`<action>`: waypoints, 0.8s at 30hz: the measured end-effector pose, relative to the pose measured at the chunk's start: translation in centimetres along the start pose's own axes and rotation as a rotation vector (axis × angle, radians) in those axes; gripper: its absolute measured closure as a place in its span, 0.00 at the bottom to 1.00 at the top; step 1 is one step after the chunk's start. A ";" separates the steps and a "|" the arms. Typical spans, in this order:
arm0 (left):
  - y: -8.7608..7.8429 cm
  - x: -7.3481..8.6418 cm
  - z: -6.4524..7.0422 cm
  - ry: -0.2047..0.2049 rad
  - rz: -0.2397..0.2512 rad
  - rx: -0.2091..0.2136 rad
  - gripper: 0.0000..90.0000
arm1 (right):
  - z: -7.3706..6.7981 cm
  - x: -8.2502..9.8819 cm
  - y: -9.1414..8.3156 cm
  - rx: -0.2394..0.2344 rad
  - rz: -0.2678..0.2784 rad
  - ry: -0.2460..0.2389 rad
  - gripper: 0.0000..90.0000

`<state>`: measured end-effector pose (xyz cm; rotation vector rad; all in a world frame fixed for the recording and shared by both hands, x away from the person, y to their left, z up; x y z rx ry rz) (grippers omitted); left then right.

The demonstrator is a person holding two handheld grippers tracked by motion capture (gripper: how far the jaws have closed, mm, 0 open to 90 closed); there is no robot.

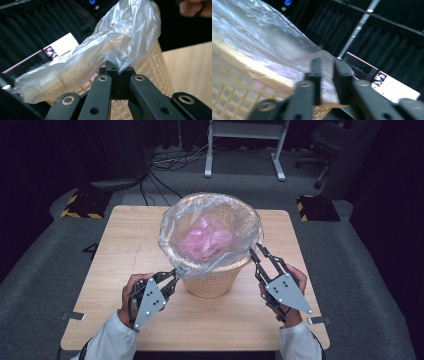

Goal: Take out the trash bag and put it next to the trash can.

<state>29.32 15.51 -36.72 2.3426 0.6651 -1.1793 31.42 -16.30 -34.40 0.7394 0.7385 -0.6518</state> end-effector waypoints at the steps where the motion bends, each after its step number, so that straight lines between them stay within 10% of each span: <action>1: 0.0 -0.1 0.1 0.010 0.003 0.011 0.99 | -0.1 0.0 -0.4 -0.006 0.006 0.009 0.80; 15: 0.2 -0.3 0.8 0.005 0.002 0.031 1.00 | -2.9 0.5 -2.7 -0.142 0.012 -0.165 0.60; 21: 0.1 -0.2 0.8 -0.006 0.009 0.038 0.99 | -5.3 2.3 -2.5 0.007 0.011 -0.449 0.54; 24: 0.1 -0.3 0.8 -0.003 0.009 0.041 0.99 | -5.4 2.3 -2.3 0.036 0.014 -0.452 0.55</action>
Point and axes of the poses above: each handheld gripper's, and its own axes: y roughly forward along the jaws, x roughly out of its underside, z roughly to its right, the point moved 1 cm from there along y, roughly forward along the jaws, and after that the axes turned 12 degrees about z, right-handed, at the moved point
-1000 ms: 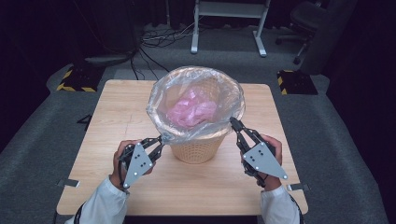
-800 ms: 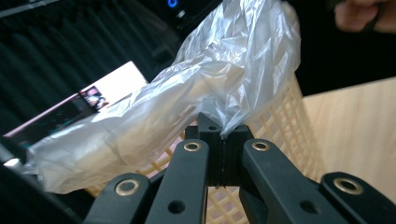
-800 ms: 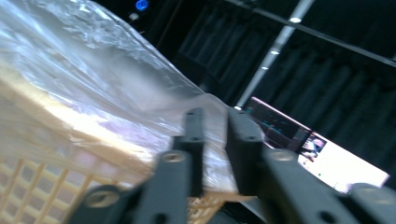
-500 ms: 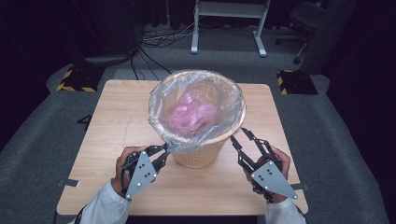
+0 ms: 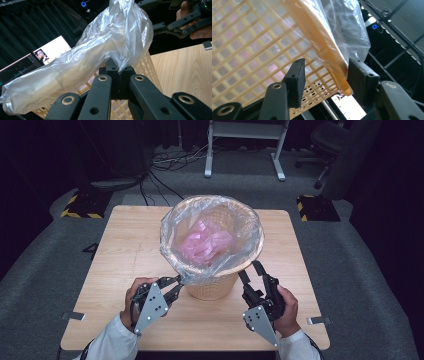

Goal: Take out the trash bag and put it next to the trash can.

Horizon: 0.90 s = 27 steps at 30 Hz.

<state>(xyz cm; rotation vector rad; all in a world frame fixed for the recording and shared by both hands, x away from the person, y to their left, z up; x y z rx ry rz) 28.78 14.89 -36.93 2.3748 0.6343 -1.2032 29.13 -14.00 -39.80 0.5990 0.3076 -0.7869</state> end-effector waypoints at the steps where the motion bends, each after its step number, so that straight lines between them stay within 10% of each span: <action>1: 0.0 0.0 0.0 -0.001 0.000 0.002 0.99 | 0.1 -0.1 0.1 0.005 -0.001 0.006 0.58; 12: 0.1 0.2 0.6 0.015 0.003 0.006 0.72 | 0.7 -0.5 -0.6 0.019 0.021 0.002 0.99; 27: -1.5 0.7 0.5 -0.024 0.046 -0.040 0.43 | 2.9 -2.2 -0.1 0.057 0.033 0.035 1.00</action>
Point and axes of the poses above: each handheld gripper's, and its own axes: y roughly forward along the jaws, x roughly out of its underside, z roughly to its right, the point moved 1 cm from there along y, roughly forward along the jaws, and after that the axes turned 12 degrees about z, right-handed, at the moved point
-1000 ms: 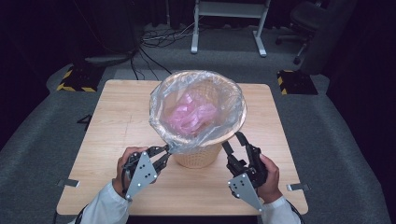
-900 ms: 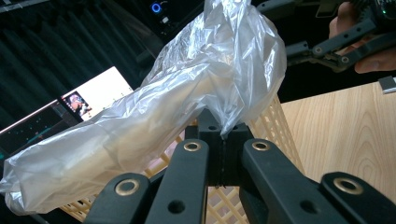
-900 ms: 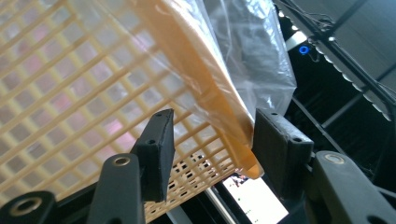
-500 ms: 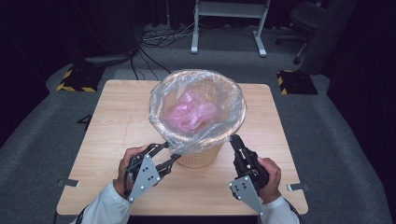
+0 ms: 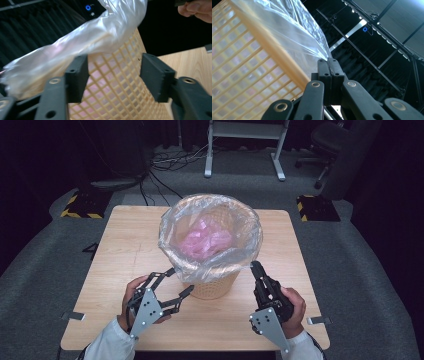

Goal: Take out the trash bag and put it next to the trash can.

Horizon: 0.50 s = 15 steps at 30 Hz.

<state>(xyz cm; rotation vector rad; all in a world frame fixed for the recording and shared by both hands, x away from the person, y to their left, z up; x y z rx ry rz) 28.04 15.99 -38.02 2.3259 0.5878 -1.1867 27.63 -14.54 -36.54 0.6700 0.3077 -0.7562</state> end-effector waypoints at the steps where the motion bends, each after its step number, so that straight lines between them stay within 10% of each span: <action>1: -0.2 -0.1 -0.1 -0.003 0.008 0.000 0.43 | 0.3 -0.1 0.2 0.005 0.002 0.005 1.00; 7: -0.6 -1.4 -0.4 0.007 0.056 -0.044 0.38 | 1.3 -0.3 1.5 -0.001 -0.007 0.026 1.00; 15: 1.6 -3.4 0.8 0.020 0.066 0.004 0.37 | 1.4 -0.6 2.2 -0.006 -0.006 0.056 1.00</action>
Point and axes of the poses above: each handheld gripper's, and its own axes: y roughly forward along the jaws, x roughly out of its underside, z roughly to its right, the point moved 1 cm from there along y, roughly forward along the jaws, and after that the axes turned 12 degrees about z, right-handed, at the moved point
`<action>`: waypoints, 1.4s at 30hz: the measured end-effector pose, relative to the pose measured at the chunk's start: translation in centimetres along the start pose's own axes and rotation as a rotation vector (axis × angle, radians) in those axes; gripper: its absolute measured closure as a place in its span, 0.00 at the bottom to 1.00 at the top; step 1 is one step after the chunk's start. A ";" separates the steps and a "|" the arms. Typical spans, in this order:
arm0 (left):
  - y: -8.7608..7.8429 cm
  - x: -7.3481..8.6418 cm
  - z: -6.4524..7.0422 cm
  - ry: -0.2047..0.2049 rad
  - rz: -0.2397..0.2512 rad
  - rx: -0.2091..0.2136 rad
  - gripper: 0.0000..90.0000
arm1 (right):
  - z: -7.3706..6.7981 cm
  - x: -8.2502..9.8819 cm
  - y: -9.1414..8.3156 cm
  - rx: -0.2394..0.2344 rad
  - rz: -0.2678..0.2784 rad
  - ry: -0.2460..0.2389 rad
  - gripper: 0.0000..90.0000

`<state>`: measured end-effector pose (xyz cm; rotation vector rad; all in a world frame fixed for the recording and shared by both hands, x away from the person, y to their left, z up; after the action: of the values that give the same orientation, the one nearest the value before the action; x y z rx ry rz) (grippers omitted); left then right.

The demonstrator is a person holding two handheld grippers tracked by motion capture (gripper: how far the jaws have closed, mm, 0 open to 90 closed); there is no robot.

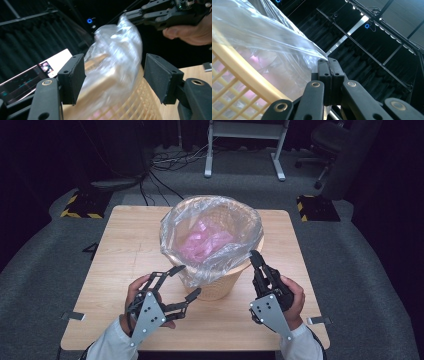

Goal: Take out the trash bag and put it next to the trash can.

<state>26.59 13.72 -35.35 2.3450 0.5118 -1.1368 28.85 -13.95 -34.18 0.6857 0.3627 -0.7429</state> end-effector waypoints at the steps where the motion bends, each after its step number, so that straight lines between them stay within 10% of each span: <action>1: 0.4 -0.1 0.2 0.006 -0.006 -0.013 0.38 | -0.1 -0.1 -0.1 -0.002 0.007 0.005 1.00; 7: 1.8 -0.4 1.0 0.050 -0.015 -0.064 0.61 | -0.4 -0.1 -0.2 -0.019 0.030 0.011 1.00; 14: 2.1 -0.4 1.3 0.077 -0.031 -0.018 0.94 | -0.7 0.0 -0.8 -0.020 0.038 0.034 0.98; 26: 1.6 -1.3 -0.1 0.035 -0.001 -0.111 0.99 | -1.5 0.4 -2.1 -0.040 0.071 0.098 0.64; 34: 0.3 -0.8 -1.6 -0.037 0.000 -0.174 0.99 | -1.9 0.9 -3.0 -0.093 0.040 0.159 0.57; 42: -2.0 1.3 -2.4 -0.201 0.036 -0.100 0.99 | -2.3 2.3 -2.8 -0.099 -0.021 0.166 0.59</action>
<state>27.80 16.89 -35.58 2.1185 0.4416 -1.2830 28.28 -15.06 -38.32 0.6526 0.5558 -0.6852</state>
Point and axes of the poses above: each handheld gripper's, and its own axes: y roughly forward along the jaws, x roughly out of its underside, z roughly to its right, the point moved 1 cm from there along y, roughly forward along the jaws, and after that the axes turned 12 degrees about z, right-handed, at the moved point
